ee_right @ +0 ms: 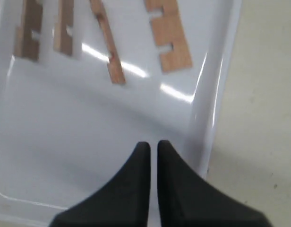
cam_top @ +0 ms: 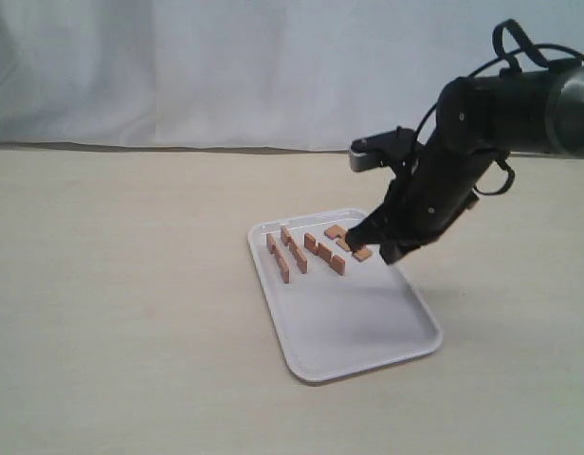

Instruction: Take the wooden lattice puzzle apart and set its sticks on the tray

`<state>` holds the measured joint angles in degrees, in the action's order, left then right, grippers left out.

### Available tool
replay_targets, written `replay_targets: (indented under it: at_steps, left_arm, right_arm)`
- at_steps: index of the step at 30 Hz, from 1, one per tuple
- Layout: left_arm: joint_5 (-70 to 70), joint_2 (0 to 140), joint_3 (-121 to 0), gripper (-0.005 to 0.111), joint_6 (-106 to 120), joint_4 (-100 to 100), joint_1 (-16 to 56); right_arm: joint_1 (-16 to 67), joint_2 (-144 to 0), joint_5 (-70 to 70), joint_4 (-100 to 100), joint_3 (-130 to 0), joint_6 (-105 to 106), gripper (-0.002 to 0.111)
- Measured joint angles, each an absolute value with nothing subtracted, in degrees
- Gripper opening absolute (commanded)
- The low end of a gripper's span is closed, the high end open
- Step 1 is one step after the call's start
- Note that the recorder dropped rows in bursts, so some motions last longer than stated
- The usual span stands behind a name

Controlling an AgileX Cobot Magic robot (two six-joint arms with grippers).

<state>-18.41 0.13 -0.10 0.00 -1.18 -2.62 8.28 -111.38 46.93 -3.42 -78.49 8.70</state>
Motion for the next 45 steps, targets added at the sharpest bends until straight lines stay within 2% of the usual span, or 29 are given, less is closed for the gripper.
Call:
replay_targets:
  at_steps: [7, 13, 18, 31, 34, 37, 41, 45]
  left_arm:
    - [-18.4, 0.1, -0.1, 0.0, 0.0, -1.2, -2.6]
    - [-18.4, 0.1, -0.1, 0.0, 0.0, -1.2, -2.6]
    - [-18.4, 0.1, -0.1, 0.0, 0.0, -1.2, -2.6]
    - [-18.4, 0.1, -0.1, 0.0, 0.0, -1.2, -2.6]
    - [-18.4, 0.1, -0.1, 0.0, 0.0, -1.2, -2.6]
    - [-18.4, 0.1, -0.1, 0.0, 0.0, -1.2, -2.6]
    - [-18.4, 0.1, -0.1, 0.0, 0.0, -1.2, -2.6]
    - [-18.4, 0.1, -0.1, 0.0, 0.0, -1.2, -2.6]
  right_arm:
    - [1.5, -107.3, 50.5, -7.0, -70.5, 9.1, 0.004]
    - [-6.3, -91.7, 50.4, -7.2, -63.6, 8.2, 0.004]
    - [-10.0, -75.7, 43.4, -5.3, -56.1, 6.4, 0.004]
    - [-10.2, -36.7, 22.5, -2.1, -27.2, -0.4, 0.004]
    - [-10.2, -27.2, 21.2, -2.3, -24.4, -0.6, 0.004]
    - [-6.8, -16.1, 20.3, -3.2, -22.1, 0.0, 0.004]
    - [-2.4, -8.1, 20.2, -3.4, -22.0, 0.3, 0.004]
    - [-1.3, -0.9, 20.1, -3.3, -22.0, 0.3, 0.004]
